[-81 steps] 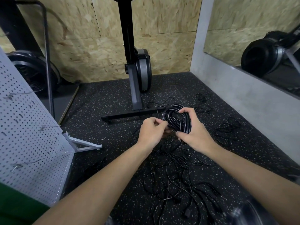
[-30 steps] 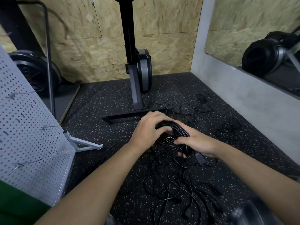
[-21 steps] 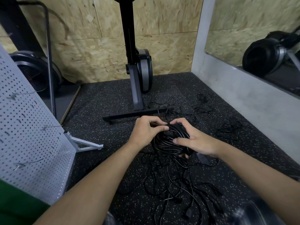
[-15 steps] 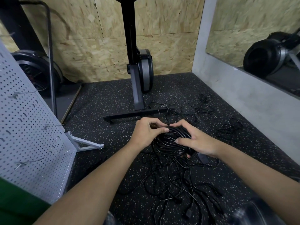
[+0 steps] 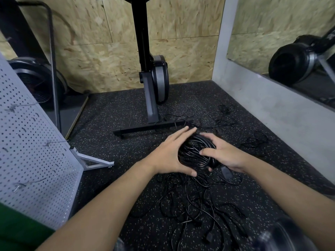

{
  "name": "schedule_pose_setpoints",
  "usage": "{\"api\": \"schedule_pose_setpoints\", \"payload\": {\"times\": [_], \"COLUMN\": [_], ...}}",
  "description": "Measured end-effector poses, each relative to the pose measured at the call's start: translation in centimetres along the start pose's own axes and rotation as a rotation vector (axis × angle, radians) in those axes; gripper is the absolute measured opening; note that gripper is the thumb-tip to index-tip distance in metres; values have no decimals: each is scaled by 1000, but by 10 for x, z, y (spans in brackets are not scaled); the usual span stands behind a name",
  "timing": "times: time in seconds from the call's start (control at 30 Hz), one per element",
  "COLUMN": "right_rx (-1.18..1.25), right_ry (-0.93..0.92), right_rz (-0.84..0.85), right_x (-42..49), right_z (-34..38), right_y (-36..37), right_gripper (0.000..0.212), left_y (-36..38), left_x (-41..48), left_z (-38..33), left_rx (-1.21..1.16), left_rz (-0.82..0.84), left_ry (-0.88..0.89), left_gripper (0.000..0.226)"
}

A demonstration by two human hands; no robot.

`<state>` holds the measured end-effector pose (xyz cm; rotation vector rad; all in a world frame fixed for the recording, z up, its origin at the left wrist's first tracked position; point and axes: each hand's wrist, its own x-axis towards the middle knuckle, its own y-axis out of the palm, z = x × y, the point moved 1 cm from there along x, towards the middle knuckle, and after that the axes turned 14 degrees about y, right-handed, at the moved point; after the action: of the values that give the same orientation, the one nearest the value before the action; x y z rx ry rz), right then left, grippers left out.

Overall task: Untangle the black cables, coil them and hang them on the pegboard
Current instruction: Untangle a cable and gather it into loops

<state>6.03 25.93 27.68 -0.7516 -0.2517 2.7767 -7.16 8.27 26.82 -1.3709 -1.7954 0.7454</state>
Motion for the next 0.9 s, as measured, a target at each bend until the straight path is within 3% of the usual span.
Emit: {"api": "schedule_pose_setpoints", "payload": {"times": [0.23, 0.67, 0.77, 0.9], "right_rx": [-179, -233, -275, -532], "right_ry": [-20, 6, -19, -100], "right_rz": [122, 197, 170, 22], "right_x": [-12, -22, -22, -19], "right_z": [7, 15, 14, 15], "right_y": [10, 5, 4, 2], "right_gripper": [50, 68, 74, 83], "left_y": [4, 3, 5, 5], "left_x": [2, 7, 6, 6], "left_z": [9, 16, 19, 17], "left_rx": [169, 163, 152, 154], "left_rz": [6, 32, 19, -5], "left_ry": [23, 9, -11, -26], "left_gripper": [122, 74, 65, 57]}}
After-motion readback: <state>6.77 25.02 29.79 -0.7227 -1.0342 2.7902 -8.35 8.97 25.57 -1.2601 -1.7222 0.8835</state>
